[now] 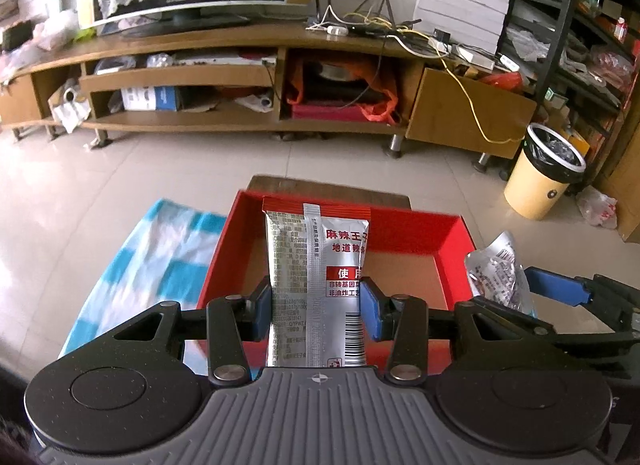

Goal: Organize snacks
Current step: 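Carry both packets over the red box and open both grippers to drop them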

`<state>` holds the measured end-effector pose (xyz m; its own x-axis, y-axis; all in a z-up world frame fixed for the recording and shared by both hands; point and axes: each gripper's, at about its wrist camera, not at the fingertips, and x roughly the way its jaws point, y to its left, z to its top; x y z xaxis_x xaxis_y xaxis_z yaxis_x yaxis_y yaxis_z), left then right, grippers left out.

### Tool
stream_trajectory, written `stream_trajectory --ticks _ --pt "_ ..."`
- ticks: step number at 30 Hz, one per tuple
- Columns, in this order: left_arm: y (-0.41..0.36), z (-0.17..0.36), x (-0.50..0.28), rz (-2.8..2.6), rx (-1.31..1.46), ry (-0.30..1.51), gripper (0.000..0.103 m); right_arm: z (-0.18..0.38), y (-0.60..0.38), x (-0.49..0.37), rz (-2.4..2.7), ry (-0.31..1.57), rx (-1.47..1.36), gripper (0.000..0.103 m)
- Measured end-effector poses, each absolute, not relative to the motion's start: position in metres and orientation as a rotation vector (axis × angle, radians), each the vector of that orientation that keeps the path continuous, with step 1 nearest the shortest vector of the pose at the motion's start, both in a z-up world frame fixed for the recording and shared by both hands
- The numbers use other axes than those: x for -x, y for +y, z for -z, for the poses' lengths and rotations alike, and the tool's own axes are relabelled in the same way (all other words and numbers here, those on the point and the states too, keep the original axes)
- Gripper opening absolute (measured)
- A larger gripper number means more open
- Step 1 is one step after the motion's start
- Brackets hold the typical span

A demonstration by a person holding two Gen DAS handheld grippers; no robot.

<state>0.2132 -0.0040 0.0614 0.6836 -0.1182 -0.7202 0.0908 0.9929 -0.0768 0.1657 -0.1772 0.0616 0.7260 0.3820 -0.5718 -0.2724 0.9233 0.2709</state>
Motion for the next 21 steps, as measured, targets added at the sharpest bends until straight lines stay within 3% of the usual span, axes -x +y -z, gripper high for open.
stream_trajectory --ticks 21 --pt "-0.005 0.003 -0.276 0.044 -0.027 0.922 0.053 0.009 -0.161 -0.235 -0.353 0.831 -0.146 0.081"
